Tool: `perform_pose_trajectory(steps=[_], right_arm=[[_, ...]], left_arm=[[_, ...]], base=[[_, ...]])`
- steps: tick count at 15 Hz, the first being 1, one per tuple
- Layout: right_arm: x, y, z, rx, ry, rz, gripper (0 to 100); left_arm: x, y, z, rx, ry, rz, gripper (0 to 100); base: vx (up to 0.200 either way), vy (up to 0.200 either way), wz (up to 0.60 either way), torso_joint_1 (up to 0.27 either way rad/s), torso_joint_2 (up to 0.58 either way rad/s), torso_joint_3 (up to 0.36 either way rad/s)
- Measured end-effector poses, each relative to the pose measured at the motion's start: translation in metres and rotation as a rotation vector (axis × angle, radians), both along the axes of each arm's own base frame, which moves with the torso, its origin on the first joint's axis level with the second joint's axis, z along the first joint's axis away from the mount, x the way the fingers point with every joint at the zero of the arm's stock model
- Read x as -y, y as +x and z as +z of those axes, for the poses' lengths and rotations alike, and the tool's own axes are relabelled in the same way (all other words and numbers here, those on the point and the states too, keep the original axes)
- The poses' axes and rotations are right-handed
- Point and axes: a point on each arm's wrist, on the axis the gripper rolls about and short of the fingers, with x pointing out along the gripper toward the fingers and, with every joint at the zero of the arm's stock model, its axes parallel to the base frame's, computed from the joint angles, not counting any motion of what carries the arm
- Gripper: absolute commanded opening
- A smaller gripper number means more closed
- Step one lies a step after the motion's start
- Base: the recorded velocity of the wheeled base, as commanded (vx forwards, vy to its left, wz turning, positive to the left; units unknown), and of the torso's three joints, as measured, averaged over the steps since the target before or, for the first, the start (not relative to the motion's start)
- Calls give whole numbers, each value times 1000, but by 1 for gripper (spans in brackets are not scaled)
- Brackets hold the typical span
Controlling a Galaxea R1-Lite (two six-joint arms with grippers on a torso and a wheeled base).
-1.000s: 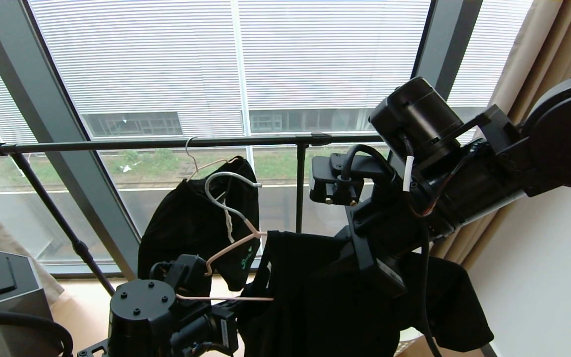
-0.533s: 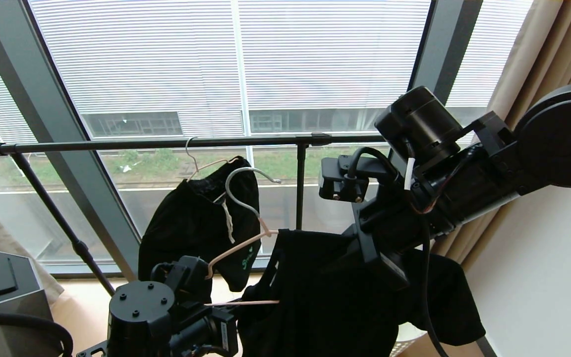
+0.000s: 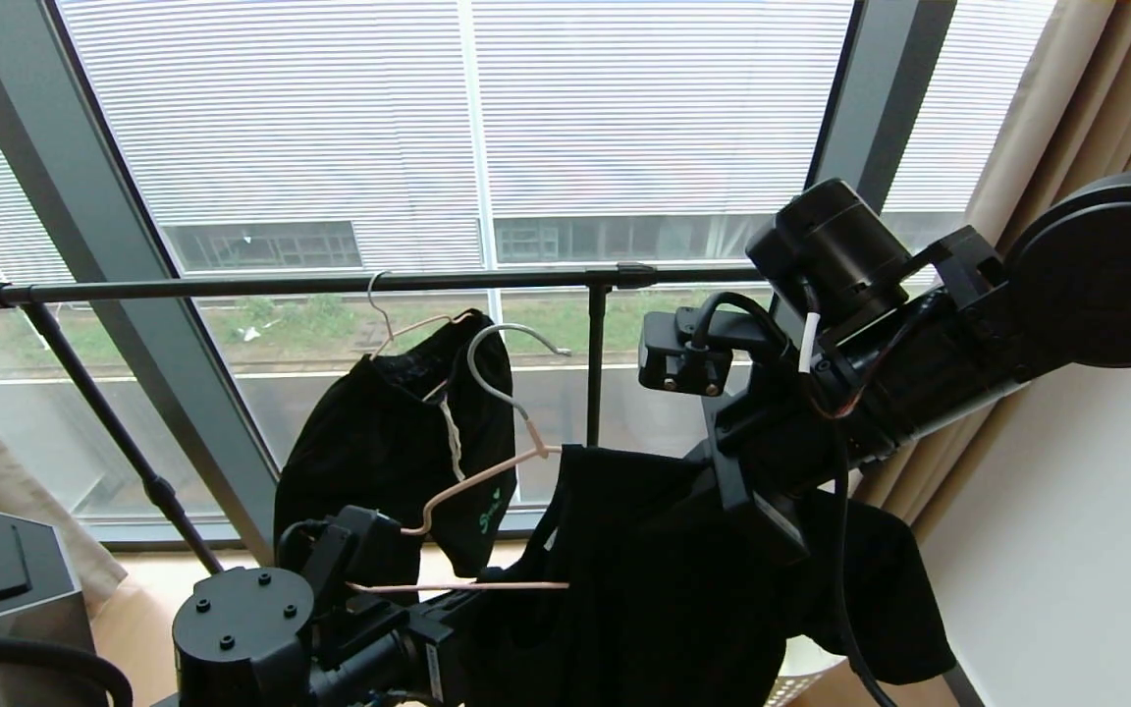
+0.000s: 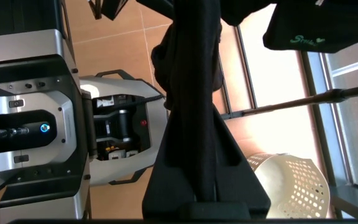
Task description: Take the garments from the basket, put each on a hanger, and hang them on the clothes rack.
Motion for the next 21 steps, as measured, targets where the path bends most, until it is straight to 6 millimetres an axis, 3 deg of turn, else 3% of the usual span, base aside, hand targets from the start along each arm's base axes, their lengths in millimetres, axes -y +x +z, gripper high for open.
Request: perform_pose_trajectory(steps=[12, 21], right_arm=[[25, 11, 3, 6, 4, -83, 0], [49, 6, 6, 4, -1, -136, 0]], left_arm=[[-5, 3, -3, -8, 11, 27, 0], [-7, 6, -2, 0, 4, 40, 0]], base=[[0, 0, 0, 0, 0, 0], [0, 0, 0, 0, 0, 0]])
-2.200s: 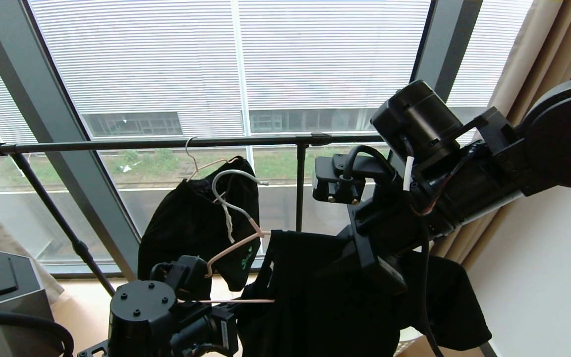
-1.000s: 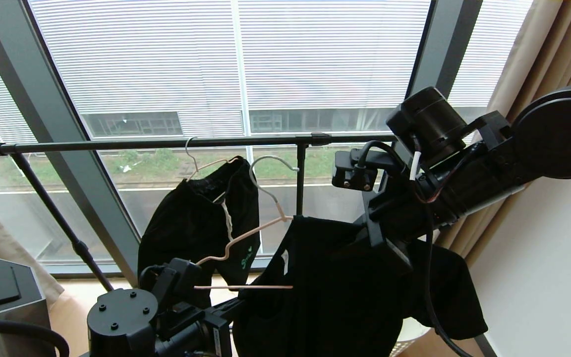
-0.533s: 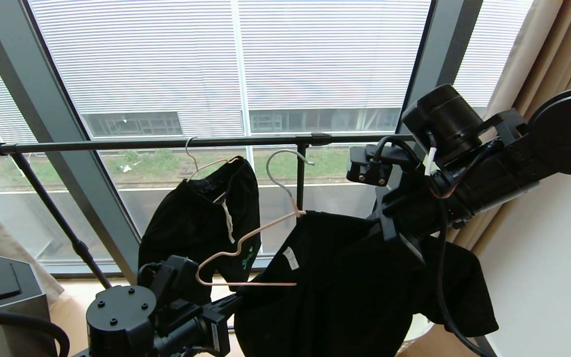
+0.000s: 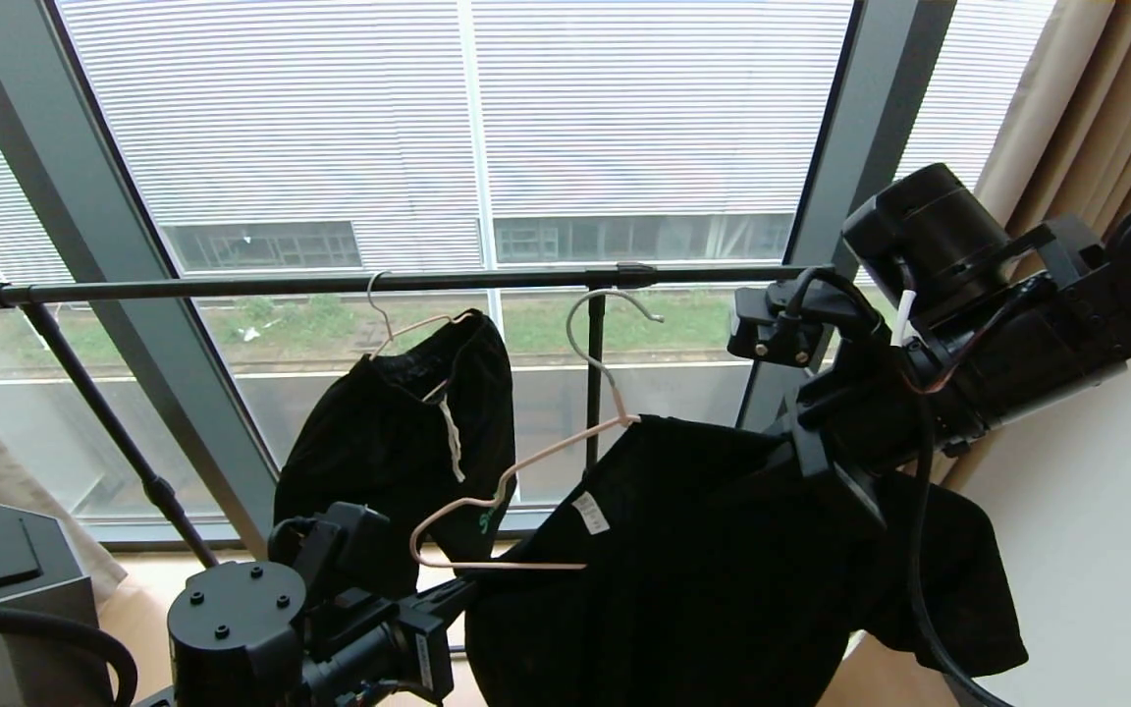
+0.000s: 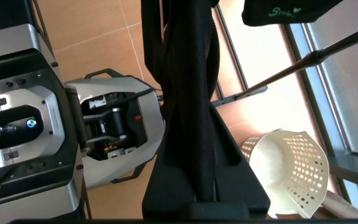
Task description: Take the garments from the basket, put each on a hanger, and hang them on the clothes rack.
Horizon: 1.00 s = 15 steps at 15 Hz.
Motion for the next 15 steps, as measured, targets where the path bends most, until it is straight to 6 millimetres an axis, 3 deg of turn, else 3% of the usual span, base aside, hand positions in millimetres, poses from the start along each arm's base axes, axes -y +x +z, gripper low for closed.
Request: perform_pose_trajectory(steps=[15], right_arm=[[29, -1, 0, -5, -7, -80, 0]], left_arm=[[-3, 3, 1, 5, -4, 16, 0]], base=[[0, 0, 0, 0, 0, 0]])
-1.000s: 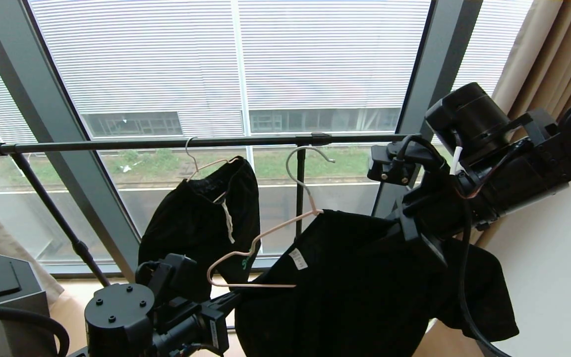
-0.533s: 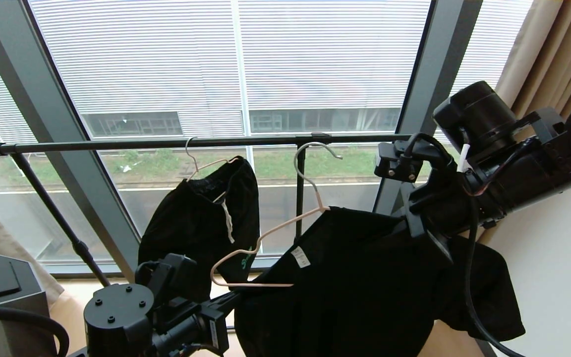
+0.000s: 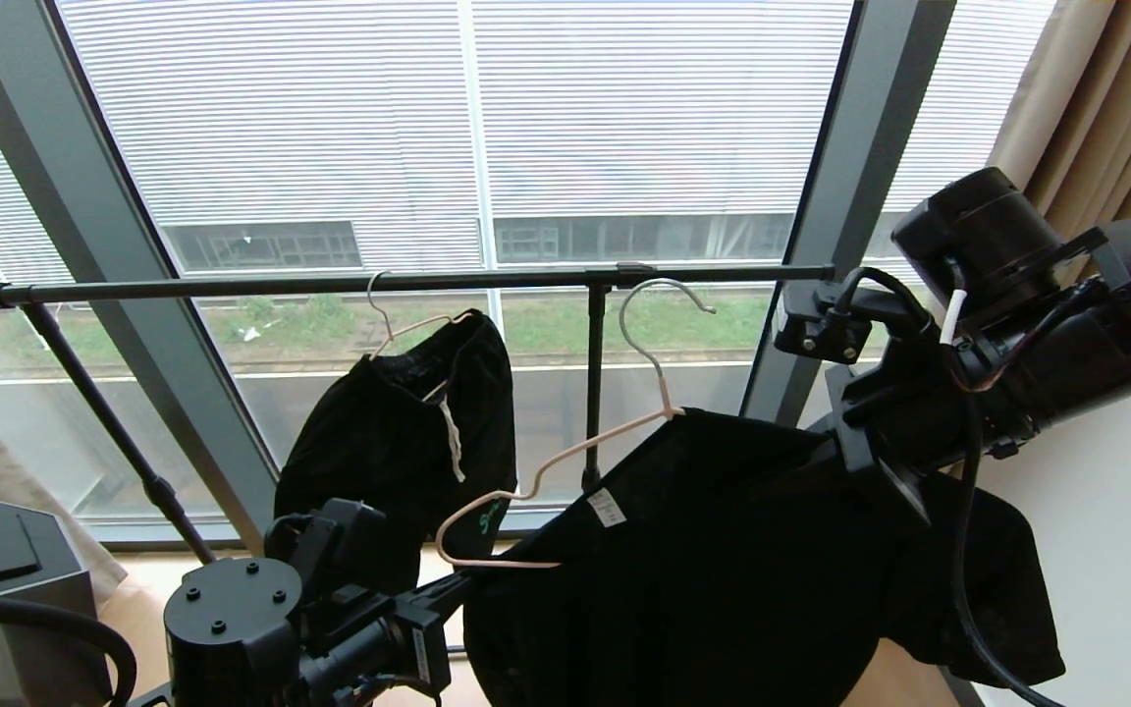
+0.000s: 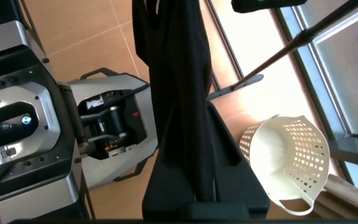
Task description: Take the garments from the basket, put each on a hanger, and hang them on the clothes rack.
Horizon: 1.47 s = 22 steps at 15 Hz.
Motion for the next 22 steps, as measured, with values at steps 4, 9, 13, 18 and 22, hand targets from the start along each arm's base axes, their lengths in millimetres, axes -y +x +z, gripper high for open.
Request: perform_pose_trajectory(steps=[4, 9, 13, 18, 22], right_arm=[[11, -6, 0, 1, -6, -22, 0], [18, -15, 1, 5, -14, -31, 0], [20, -19, 0, 26, -18, -16, 0], [23, -13, -15, 122, -36, -66, 0], [25, -16, -27, 156, -35, -58, 0]], left_arm=[[0, 1, 0, 2, -1, 4, 0], [-2, 3, 1, 5, -4, 16, 0], [-4, 6, 2, 12, -8, 28, 0], [-4, 6, 3, 17, -12, 29, 0], [-5, 5, 6, 26, -18, 29, 0]], base=[[0, 0, 0, 0, 0, 0], [0, 0, 0, 0, 0, 0], [0, 0, 0, 0, 0, 0], [0, 0, 0, 0, 0, 0], [0, 0, 0, 0, 0, 0]])
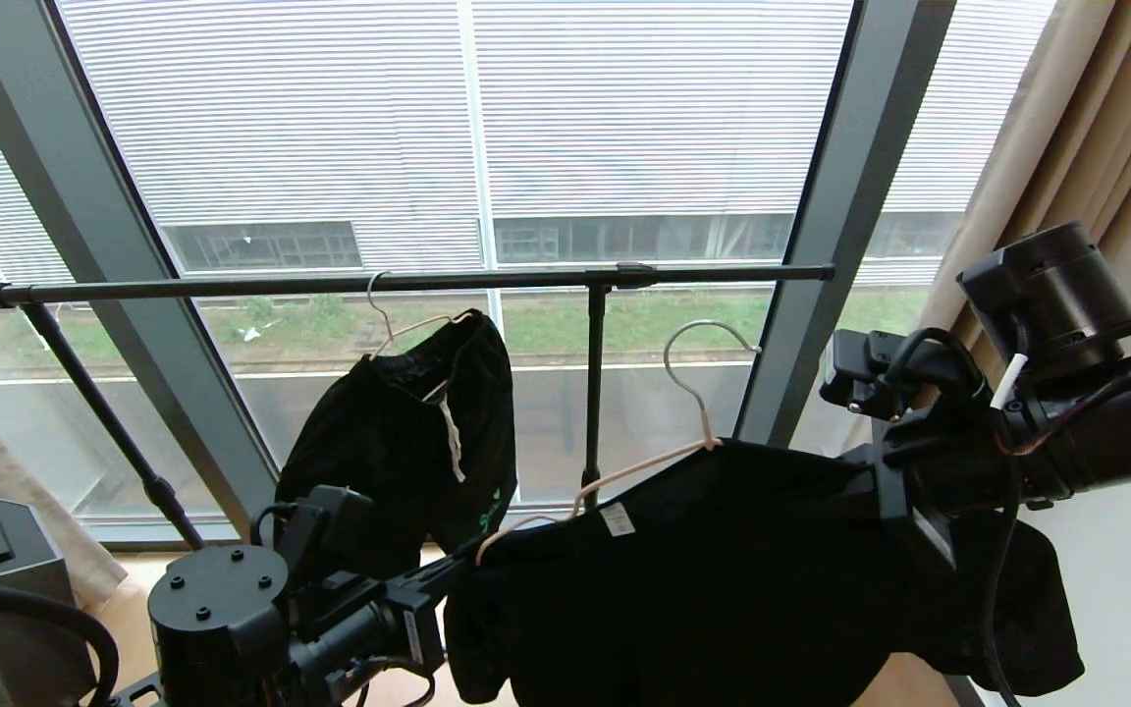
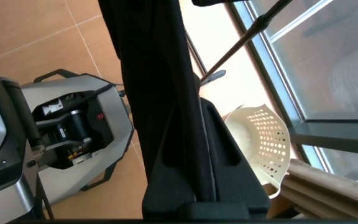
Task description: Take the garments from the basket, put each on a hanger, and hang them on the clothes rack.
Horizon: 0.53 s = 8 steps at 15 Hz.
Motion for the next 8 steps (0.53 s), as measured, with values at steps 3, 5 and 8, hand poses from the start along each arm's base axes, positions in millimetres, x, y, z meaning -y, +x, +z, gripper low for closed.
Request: perform_pose_trajectory(steps=[3, 5, 8], right_arm=[[0, -2, -1, -1, -1, 3, 0], [-4, -3, -3, -5, -2, 17, 0], [-18, 1, -10, 39, 23, 52, 0]], left_arm=[[0, 0, 2, 8, -6, 1, 0], [-1, -1, 7, 25, -14, -1, 0], [-3, -4, 15, 78, -2, -10, 0]], base=[[0, 0, 0, 0, 0, 0], [0, 0, 0, 0, 0, 0], [0, 0, 0, 0, 0, 0]])
